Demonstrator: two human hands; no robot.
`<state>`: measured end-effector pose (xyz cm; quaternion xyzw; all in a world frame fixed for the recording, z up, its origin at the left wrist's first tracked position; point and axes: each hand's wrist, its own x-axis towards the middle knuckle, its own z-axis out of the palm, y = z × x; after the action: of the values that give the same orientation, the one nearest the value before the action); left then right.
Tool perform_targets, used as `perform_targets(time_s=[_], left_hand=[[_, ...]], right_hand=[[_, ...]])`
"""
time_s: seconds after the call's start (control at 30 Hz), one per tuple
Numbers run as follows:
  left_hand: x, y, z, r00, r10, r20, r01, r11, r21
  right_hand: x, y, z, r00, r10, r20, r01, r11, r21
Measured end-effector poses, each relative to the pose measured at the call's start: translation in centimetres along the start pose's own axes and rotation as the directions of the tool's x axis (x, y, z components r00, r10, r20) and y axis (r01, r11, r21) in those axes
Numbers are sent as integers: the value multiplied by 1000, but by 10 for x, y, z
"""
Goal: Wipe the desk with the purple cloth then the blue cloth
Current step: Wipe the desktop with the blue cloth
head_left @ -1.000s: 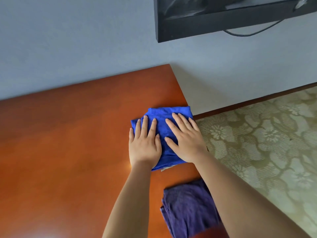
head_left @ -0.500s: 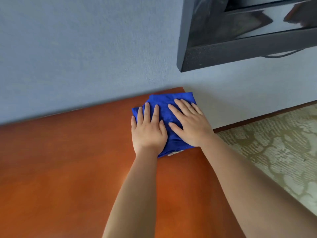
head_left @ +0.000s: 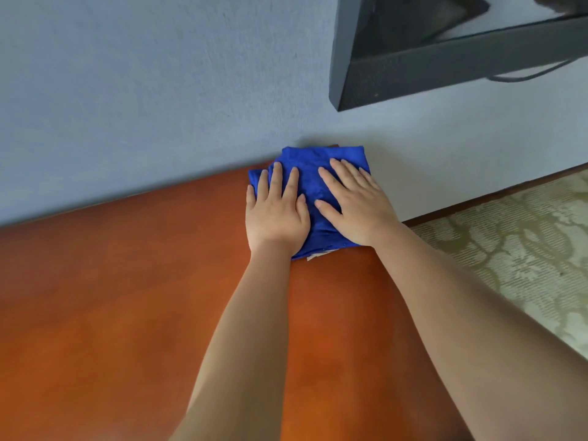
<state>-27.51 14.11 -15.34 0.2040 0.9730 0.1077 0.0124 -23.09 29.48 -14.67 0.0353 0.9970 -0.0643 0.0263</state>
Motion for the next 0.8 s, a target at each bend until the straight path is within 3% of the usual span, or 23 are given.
perform_targets(time_s=[0.47,0.8], left_hand=[[-224,17,-1,997,48,53,-48,999,-1],[-348,-42,-16,985,-174,11,174,985,-3]], right_hand=[[-222,-57,20,998,29,49,-30,999,14],[-281,-150,30,972,-194,131,187,980,61]])
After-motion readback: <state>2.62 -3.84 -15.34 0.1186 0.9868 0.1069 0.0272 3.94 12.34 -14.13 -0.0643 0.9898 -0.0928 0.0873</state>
